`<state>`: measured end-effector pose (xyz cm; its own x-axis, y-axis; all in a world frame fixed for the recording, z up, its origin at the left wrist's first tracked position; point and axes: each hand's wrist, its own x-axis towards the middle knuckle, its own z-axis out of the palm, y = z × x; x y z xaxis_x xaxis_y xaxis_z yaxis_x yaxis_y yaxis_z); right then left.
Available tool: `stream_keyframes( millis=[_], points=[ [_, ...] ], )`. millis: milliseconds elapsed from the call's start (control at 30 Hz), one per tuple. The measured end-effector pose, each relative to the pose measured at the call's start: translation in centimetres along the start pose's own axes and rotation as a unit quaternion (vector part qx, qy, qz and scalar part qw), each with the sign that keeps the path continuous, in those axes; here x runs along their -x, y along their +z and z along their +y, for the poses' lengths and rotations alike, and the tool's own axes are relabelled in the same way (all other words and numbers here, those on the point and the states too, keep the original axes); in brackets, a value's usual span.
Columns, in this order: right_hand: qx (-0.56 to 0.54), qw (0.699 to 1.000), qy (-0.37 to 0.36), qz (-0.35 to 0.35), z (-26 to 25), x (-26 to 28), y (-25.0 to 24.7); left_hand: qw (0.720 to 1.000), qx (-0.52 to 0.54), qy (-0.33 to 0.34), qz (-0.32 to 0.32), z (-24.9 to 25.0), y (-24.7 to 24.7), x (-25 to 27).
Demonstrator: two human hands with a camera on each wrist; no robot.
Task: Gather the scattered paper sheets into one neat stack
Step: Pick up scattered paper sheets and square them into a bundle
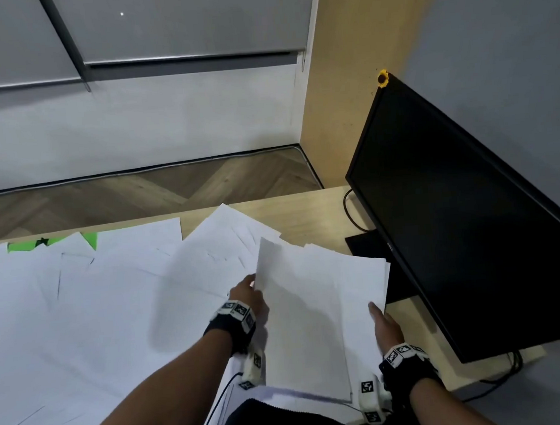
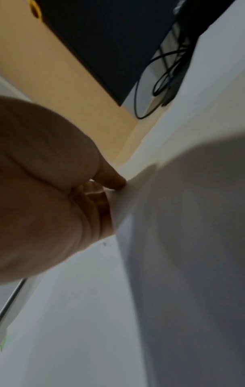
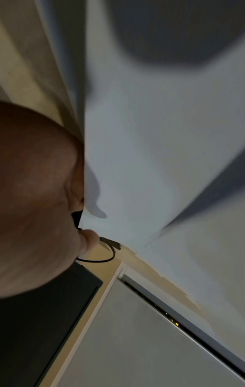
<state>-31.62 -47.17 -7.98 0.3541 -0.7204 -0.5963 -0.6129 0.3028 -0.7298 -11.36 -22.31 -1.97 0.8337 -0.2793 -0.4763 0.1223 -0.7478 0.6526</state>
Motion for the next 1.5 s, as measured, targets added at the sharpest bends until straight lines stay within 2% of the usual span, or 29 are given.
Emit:
stream_keyframes(
  millis=[233,333,433,667,800,900,1033,1133,1300,1400,1500],
  points=[
    [0.000,0.998,-0.051,-0.020,-0.2,1.3,-0.2,0.995,-0.041,0.051,-0.074,2.1,3.2,1.5],
    [0.022,0.998,-0.052,-0.018,-0.3,1.5,-0.1,0.983,-0.103,0.093,-0.118,3.1,4.1,1.9],
    [0.030,0.998,-0.055,-0.020,-0.3,1.4,-0.1,0.975,-0.131,0.094,-0.156,3.2,4.7,2.2],
    [-0.053,0.996,-0.067,-0.008,-0.9,1.2,-0.6,0.983,-0.151,0.067,-0.078,1.3,2.6,1.8],
    [-0.111,0.991,-0.076,-0.015,-3.3,2.1,-0.2,0.993,-0.048,0.026,-0.105,0.2,0.8,1.9],
    [-0.147,0.982,-0.109,-0.037,-6.0,3.2,0.8,0.992,0.035,0.005,-0.123,0.4,0.5,2.4],
    [-0.188,0.971,-0.116,-0.094,-7.8,4.4,3.0,0.992,0.090,0.016,-0.088,1.4,1.1,3.5],
    [-0.182,0.971,-0.090,-0.127,-7.8,4.8,4.6,0.989,0.139,0.002,-0.054,2.6,0.1,4.4],
    [-0.172,0.971,-0.109,-0.126,-8.2,6.7,6.3,0.982,0.185,0.003,-0.022,1.6,-2.8,4.7],
    [-0.146,0.968,-0.108,-0.175,-8.5,7.9,7.4,0.980,0.200,-0.012,0.010,-0.2,-4.3,4.6],
    [-0.080,0.969,-0.072,-0.222,-7.4,9.0,8.9,0.980,0.192,-0.028,0.034,-2.2,-5.0,5.3]
  ],
)
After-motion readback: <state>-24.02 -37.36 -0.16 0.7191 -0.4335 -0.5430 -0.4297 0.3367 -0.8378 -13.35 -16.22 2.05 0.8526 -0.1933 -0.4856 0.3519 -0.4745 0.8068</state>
